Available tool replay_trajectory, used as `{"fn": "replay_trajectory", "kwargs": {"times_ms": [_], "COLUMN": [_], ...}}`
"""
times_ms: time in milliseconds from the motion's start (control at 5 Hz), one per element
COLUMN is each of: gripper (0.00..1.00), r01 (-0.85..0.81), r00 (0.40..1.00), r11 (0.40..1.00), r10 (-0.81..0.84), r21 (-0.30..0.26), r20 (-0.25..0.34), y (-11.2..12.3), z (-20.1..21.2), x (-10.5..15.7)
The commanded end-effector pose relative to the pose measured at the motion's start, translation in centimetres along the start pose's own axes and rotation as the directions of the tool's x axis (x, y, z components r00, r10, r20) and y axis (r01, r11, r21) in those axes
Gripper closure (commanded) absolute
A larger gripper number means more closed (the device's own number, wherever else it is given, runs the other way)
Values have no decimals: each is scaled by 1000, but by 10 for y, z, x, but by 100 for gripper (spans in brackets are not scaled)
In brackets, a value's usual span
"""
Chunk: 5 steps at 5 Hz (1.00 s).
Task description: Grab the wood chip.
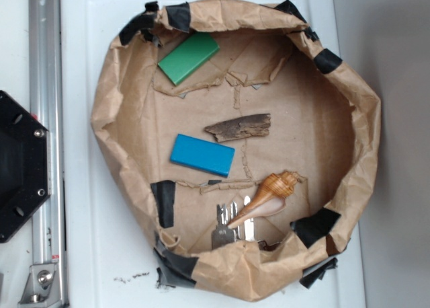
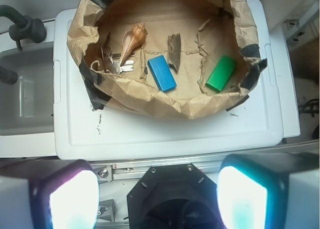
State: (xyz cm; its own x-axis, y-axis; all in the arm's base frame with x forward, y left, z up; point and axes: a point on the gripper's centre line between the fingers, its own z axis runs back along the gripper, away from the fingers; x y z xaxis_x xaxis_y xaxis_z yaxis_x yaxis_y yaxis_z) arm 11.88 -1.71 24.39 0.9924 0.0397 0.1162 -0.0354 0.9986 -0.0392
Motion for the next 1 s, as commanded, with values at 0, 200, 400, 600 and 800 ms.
{"fn": "replay_trajectory", "kwargs": {"times_ms": [0,200,400,600,800], "gripper": [0,0,0,0,0], "r01": [0,-108,-146,-137,-73], "r00": [1000,991,984,983,995], "r11": [1000,992,988,985,992], "r10": [0,112,151,148,80], "r21": [0,58,58,102,100], "r20": [0,-68,-91,-109,-67], "y": [0,18,39,52,48], "z": [0,-55,-108,-146,-171], "x": [0,45,87,133,170]}}
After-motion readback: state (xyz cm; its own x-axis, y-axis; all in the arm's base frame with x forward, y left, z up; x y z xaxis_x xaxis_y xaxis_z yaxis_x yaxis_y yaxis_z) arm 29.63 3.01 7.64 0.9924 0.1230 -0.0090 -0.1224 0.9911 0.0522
